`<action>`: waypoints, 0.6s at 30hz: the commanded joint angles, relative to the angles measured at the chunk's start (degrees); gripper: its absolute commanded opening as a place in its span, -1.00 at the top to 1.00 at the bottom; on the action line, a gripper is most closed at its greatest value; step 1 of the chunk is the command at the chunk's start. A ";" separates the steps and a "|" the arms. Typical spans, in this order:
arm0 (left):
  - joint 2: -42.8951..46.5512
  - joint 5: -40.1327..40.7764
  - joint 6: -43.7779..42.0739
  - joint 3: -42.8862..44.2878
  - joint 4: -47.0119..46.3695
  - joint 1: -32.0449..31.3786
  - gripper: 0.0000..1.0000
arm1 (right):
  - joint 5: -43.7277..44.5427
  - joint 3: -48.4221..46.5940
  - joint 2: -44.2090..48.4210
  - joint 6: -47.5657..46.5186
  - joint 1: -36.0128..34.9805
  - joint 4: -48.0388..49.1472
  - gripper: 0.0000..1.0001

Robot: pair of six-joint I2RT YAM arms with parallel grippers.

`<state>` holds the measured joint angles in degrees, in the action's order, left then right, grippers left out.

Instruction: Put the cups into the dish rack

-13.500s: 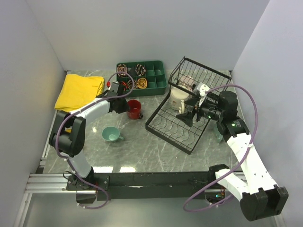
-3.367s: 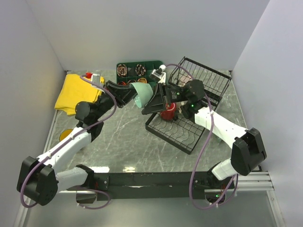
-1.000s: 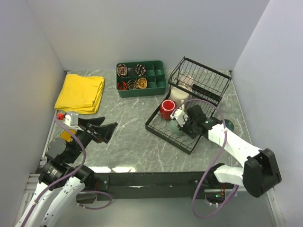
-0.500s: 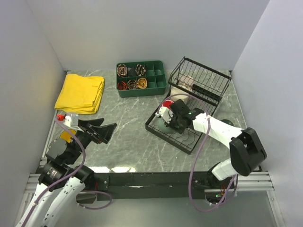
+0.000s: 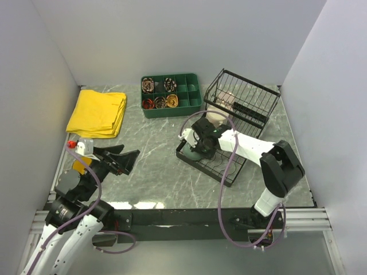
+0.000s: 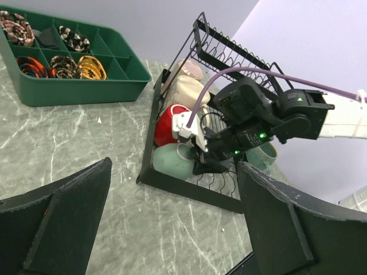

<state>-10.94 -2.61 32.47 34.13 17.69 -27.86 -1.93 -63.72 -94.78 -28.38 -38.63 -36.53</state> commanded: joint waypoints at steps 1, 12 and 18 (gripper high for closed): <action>1.36 1.47 1.02 1.20 0.32 -0.01 -0.93 | 0.97 -2.72 -1.72 1.05 -0.92 -0.91 0.81; 1.71 2.44 4.17 1.29 1.82 0.00 -0.93 | 1.49 -3.86 -2.08 0.79 -1.36 -1.35 -0.02; -1.00 7.44 8.58 3.74 6.03 -0.09 -0.93 | 1.85 -1.50 4.94 -0.88 -1.27 -1.35 -0.39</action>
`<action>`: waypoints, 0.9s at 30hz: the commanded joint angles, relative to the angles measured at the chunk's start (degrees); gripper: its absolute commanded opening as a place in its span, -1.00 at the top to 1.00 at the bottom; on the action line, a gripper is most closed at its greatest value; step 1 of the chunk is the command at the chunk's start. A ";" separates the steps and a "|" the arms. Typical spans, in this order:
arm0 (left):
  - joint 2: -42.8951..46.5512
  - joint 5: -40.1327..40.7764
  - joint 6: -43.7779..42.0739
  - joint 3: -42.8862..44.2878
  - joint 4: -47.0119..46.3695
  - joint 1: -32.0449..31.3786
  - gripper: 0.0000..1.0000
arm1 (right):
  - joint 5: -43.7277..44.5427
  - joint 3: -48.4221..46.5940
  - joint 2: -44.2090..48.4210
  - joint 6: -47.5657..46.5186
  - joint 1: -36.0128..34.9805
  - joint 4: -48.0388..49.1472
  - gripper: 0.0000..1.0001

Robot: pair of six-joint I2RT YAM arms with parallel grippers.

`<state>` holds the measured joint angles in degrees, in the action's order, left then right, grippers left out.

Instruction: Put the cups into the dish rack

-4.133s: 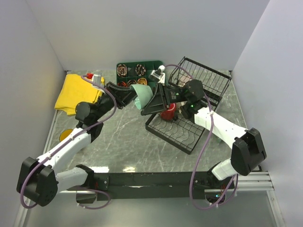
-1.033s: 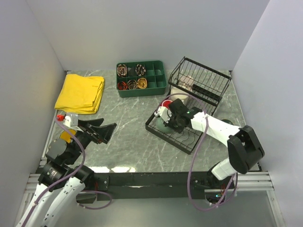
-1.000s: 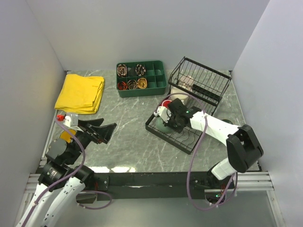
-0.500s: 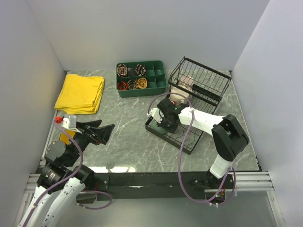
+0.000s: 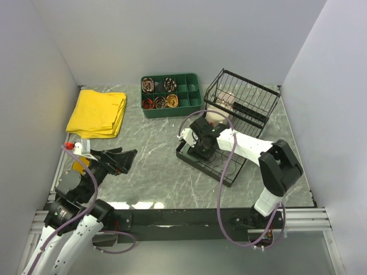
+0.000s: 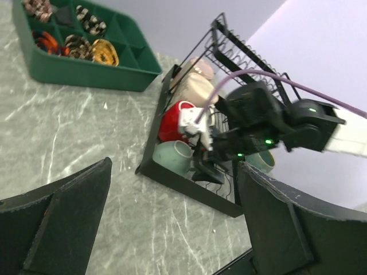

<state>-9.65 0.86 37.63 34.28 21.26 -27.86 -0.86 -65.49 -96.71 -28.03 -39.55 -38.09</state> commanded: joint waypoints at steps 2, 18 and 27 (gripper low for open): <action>-4.23 5.45 3.42 4.74 4.13 -0.09 -0.93 | 0.78 2.02 8.98 -2.20 -0.26 0.03 -0.43; -26.73 21.72 13.26 13.53 21.19 2.45 -0.93 | -8.79 4.24 30.34 -3.44 11.67 -1.73 -0.59; -34.11 12.05 6.24 12.91 17.24 25.47 -0.93 | -19.78 6.43 35.53 -1.77 18.28 -0.33 -0.61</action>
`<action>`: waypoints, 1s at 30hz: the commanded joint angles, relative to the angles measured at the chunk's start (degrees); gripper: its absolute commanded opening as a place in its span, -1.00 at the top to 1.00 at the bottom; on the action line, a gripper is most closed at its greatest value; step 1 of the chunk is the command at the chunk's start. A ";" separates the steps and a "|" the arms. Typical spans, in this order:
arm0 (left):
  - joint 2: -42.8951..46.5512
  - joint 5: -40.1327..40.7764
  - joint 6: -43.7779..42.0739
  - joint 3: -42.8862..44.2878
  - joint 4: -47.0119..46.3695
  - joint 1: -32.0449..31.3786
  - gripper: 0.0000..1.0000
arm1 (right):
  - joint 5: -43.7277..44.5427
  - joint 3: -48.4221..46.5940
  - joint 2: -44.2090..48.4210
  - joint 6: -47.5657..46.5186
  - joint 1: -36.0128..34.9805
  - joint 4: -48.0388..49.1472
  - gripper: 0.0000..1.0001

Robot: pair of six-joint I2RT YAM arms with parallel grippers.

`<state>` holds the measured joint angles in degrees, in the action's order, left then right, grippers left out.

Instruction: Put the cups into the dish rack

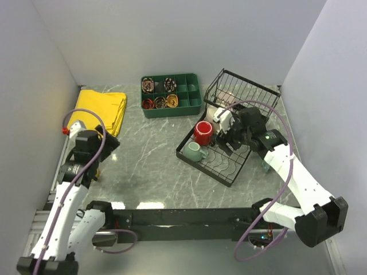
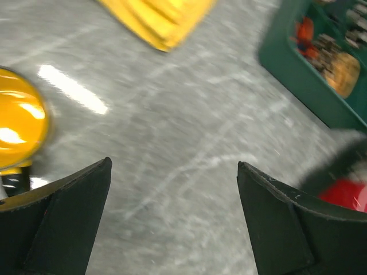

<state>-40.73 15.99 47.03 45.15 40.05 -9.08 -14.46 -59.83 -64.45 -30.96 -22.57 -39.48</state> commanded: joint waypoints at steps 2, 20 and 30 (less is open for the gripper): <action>-5.83 -1.93 -2.73 2.23 -1.29 10.81 -0.93 | -8.21 2.35 4.76 1.34 2.79 1.69 -0.62; -21.39 2.21 -3.43 0.91 -3.48 23.22 -0.85 | -16.48 6.48 9.43 2.13 6.75 4.15 -0.66; -29.84 3.17 -4.57 0.12 -7.62 24.29 -0.41 | -18.59 4.29 10.48 0.90 6.75 1.08 -0.67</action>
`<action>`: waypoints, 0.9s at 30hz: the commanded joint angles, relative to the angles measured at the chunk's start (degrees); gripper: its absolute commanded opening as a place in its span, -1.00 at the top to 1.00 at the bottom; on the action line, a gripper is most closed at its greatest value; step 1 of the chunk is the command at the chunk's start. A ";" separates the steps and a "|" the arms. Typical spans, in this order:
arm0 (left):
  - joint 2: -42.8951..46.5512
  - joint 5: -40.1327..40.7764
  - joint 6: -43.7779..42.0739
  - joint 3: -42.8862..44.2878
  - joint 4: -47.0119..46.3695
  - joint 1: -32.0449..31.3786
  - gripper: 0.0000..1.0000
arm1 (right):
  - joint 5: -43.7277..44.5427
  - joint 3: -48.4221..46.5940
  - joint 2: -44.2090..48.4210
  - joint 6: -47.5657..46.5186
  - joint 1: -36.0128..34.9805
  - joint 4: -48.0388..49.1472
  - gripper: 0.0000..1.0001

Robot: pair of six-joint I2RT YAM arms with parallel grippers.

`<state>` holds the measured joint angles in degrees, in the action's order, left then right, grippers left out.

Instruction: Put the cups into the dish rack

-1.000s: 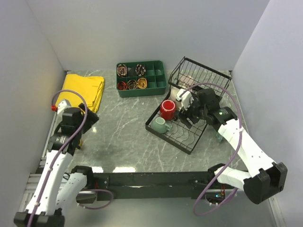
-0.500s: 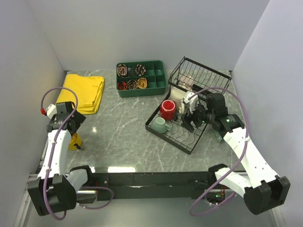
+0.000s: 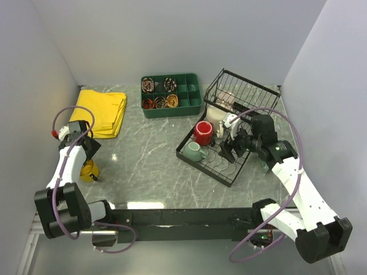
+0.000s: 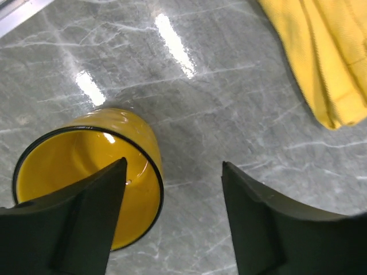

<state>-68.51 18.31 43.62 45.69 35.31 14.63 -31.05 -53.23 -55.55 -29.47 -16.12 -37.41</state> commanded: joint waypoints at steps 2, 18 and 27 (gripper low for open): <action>-2.94 0.42 -0.99 -0.95 -3.40 0.57 -0.33 | -2.44 -3.01 1.67 -1.28 0.39 -2.48 -0.67; -0.40 -2.04 -3.18 -1.14 -5.34 2.51 0.98 | -5.51 -10.84 1.32 -4.19 0.30 -10.40 -0.68; 14.80 -25.54 1.20 2.39 -9.10 2.42 0.98 | -11.57 -13.90 -1.84 -4.45 0.04 -12.33 -0.71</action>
<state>-60.58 8.40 41.63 44.01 32.29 17.02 -37.91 -62.63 -55.75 -33.34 -16.10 -48.75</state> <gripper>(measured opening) 0.114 0.852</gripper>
